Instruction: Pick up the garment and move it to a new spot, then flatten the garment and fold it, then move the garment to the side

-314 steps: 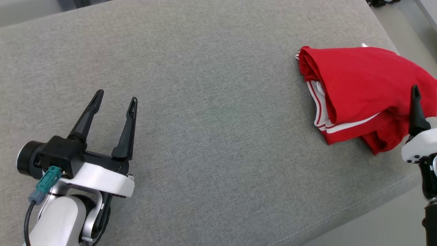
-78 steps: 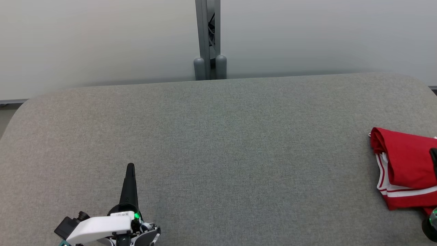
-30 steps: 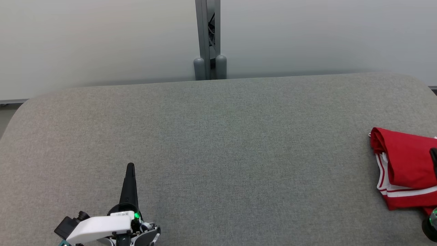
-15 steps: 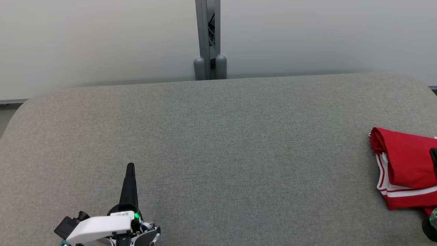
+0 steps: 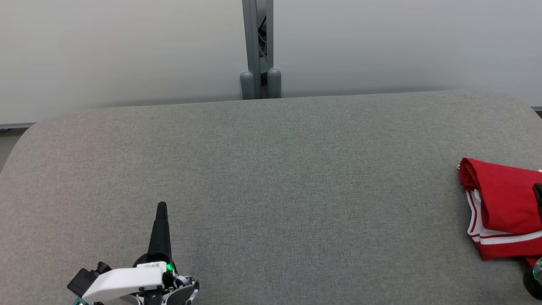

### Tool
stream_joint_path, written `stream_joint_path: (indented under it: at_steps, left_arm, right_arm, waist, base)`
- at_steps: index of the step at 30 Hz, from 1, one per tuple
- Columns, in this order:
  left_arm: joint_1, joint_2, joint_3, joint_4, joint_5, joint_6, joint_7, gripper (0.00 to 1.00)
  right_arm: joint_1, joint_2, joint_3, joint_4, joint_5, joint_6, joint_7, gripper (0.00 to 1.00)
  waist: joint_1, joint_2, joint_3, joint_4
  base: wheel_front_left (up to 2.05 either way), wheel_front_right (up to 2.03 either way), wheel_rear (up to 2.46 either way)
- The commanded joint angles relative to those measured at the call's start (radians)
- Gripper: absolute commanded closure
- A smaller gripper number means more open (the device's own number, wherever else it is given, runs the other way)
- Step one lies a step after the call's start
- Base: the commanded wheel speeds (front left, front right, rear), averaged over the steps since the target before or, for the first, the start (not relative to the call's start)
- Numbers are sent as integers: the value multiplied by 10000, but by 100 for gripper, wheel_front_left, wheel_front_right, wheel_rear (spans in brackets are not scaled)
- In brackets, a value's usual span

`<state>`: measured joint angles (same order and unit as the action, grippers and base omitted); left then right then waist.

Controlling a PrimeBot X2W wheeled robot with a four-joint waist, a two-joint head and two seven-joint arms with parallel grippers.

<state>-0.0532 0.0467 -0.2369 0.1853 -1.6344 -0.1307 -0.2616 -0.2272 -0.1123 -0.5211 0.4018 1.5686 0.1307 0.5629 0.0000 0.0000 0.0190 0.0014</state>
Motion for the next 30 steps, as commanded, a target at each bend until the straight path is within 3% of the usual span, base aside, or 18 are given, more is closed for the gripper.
stream_joint_path:
  at_steps: [1, 30]
  left_arm:
    - [-150, 30, 48, -1, -39, -45, -16, 100]
    - [-150, 30, 49, -2, -39, -45, -16, 100]
  right_arm:
    - [-85, -66, -30, 6, 41, 0, 43, 100]
    - [-84, -66, -28, 6, 39, 0, 43, 100]
  waist:
    - [0, 0, 0, 0]
    - [0, 0, 0, 0]
  base:
    - [0, 0, 0]
    - [0, 0, 0]
